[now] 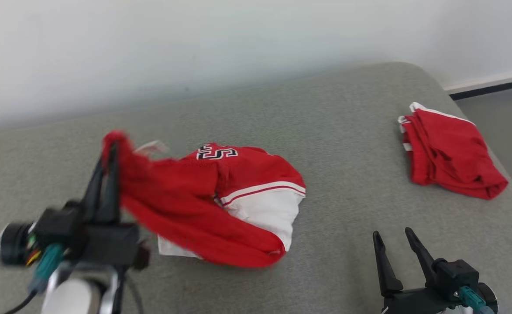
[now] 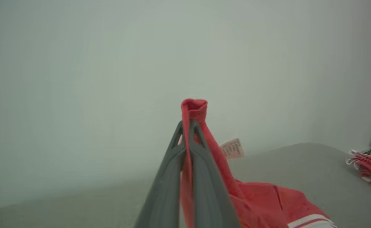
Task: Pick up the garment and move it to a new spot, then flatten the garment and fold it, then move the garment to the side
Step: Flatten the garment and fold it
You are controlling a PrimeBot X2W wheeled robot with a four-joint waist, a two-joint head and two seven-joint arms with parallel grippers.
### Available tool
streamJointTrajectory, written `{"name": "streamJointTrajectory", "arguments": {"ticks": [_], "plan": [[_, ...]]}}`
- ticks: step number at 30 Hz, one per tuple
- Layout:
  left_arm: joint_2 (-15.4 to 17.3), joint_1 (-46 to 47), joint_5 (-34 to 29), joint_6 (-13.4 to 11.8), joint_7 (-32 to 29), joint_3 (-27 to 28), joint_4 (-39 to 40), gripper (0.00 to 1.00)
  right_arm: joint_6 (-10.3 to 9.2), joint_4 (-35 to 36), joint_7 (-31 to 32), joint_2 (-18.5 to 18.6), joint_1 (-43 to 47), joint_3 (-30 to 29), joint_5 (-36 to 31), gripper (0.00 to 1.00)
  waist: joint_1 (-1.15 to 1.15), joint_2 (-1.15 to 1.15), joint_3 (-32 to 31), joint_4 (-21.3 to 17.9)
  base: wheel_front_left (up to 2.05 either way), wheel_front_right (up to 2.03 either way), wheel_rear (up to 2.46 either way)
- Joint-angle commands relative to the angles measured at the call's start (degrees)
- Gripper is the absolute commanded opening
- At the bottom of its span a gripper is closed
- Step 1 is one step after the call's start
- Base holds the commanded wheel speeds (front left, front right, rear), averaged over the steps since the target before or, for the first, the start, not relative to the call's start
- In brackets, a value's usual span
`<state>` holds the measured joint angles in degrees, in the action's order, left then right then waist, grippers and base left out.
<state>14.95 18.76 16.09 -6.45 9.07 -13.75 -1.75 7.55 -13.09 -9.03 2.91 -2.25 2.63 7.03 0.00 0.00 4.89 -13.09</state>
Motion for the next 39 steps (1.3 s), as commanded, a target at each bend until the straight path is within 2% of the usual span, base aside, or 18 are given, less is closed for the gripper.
{"name": "streamJointTrajectory", "arguments": {"ticks": [1,5,10,15,18,21,24,27,32,37,39], "plan": [[1.3,-3.6,0.6,-1.2,-0.4,1.7,1.3,0.0,-0.14,0.4,0.2,-0.1,0.1,0.0,-0.2,1.0,0.0,0.0,0.8,2.7,0.0,0.0,0.0],[3.3,-8.9,2.2,-3.1,-0.2,5.4,2.1,0.0,-0.14,0.6,0.2,0.0,-0.1,-0.2,-0.3,1.0,0.0,0.0,1.6,5.7,0.0,0.0,0.0],[4.5,-6.8,2.2,-2.8,1.9,6.5,-0.6,0.0,-0.15,0.6,0.6,0.0,-1.2,0.9,-0.6,1.0,0.0,0.0,1.6,7.9,0.0,0.0,0.0],[4.9,-2.3,0.7,-1.1,3.5,5.2,-1.3,0.0,-0.15,0.7,0.9,0.0,-0.9,0.7,-0.6,1.0,0.0,0.0,1.2,8.8,0.0,0.0,0.0],[5.4,3.0,-1.2,0.6,4.0,3.1,-1.7,0.0,-0.15,0.7,1.2,0.0,-0.9,0.9,-1.1,1.0,0.0,0.0,0.9,9.0,0.0,0.0,0.0],[5.6,8.7,-3.0,3.4,4.7,0.1,-0.9,0.0,-0.15,0.8,1.2,0.0,-1.0,0.9,-1.0,1.0,0.0,0.0,0.5,8.7,0.0,0.0,0.0],[4.6,13.1,-4.8,6.3,5.4,-3.1,0.9,0.0,-0.15,0.9,1.1,0.0,-0.5,0.4,-0.9,1.0,0.0,0.0,0.2,8.9,0.0,0.0,0.0],[3.3,14.5,-5.2,8.0,5.9,-5.6,2.7,0.0,-0.15,1.1,0.9,0.0,0.0,-0.2,-1.1,1.0,0.0,0.0,0.3,9.5,0.0,0.0,0.0],[3.4,4.9,-3.3,9.3,6.1,-7.1,1.6,0.0,-0.15,1.6,1.1,0.0,-0.1,0.2,-0.5,1.0,0.0,0.0,0.9,10.4,0.0,0.0,0.0],[5.8,-10.5,-0.6,11.4,6.2,-7.7,2.7,0.0,-0.15,2.1,1.6,0.0,0.3,-0.8,-1.2,1.0,0.0,0.0,2.2,12.0,0.0,0.0,0.0],[6.4,-15.4,-0.4,11.5,6.2,-7.2,3.8,0.0,-0.15,2.3,1.8,0.0,0.1,-1.4,-1.7,1.0,0.0,0.0,2.6,12.8,0.0,0.0,0.0]]}}
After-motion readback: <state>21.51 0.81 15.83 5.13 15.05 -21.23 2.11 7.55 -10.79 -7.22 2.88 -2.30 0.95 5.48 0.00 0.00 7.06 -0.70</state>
